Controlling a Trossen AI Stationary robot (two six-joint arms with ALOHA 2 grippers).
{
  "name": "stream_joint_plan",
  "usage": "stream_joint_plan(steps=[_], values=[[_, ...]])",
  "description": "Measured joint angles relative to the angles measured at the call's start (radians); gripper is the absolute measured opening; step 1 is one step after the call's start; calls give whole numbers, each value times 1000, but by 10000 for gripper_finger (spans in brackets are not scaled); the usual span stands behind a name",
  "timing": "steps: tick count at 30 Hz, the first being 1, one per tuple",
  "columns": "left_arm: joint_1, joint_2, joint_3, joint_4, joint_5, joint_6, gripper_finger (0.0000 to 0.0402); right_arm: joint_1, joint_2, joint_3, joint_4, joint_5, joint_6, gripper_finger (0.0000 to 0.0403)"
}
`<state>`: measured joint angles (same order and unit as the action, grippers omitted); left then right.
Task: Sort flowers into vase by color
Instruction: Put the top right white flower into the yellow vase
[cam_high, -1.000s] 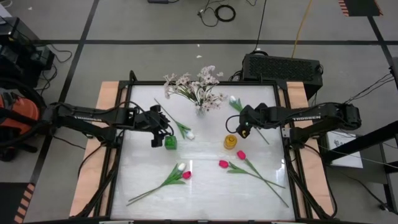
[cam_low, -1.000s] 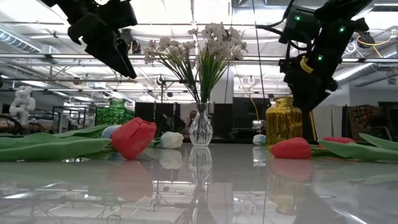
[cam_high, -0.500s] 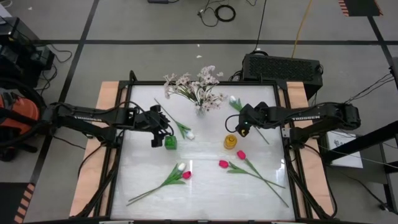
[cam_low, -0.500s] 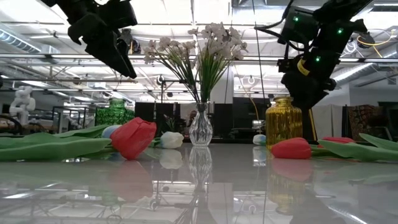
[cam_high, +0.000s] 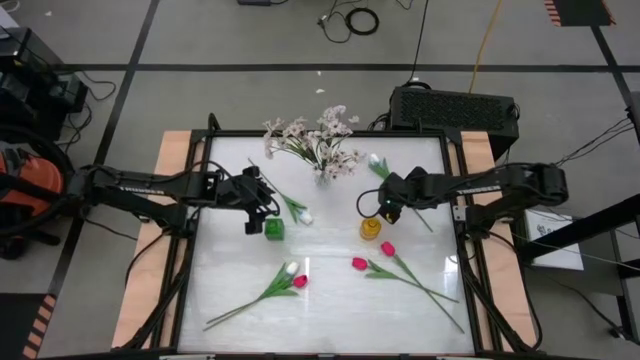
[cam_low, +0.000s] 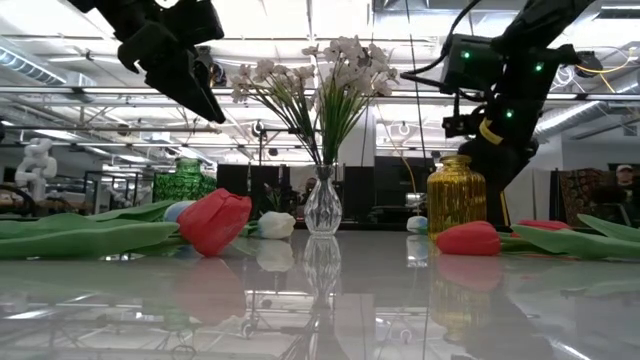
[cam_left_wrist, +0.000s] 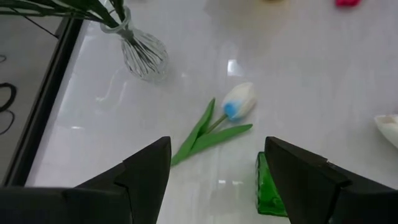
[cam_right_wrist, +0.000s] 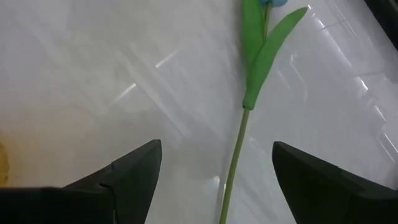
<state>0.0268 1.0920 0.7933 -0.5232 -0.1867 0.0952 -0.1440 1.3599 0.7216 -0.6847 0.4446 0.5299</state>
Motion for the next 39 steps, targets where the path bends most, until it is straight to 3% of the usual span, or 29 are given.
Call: stream_joint_plan(steps=[20, 24, 30, 39], values=[[12, 0, 0, -2, 0, -6, 267, -34, 9, 0, 0, 33, 7, 298], [12, 0, 0, -2, 0, -2, 267, -34, 9, -42, 65, 35, -19, 298], [12, 0, 0, -2, 0, -1, 267, -56, 9, -150, 154, -5, -52, 298], [12, 0, 0, -2, -1, 26, 267, -68, 7, -140, 138, -88, -44, 298]])
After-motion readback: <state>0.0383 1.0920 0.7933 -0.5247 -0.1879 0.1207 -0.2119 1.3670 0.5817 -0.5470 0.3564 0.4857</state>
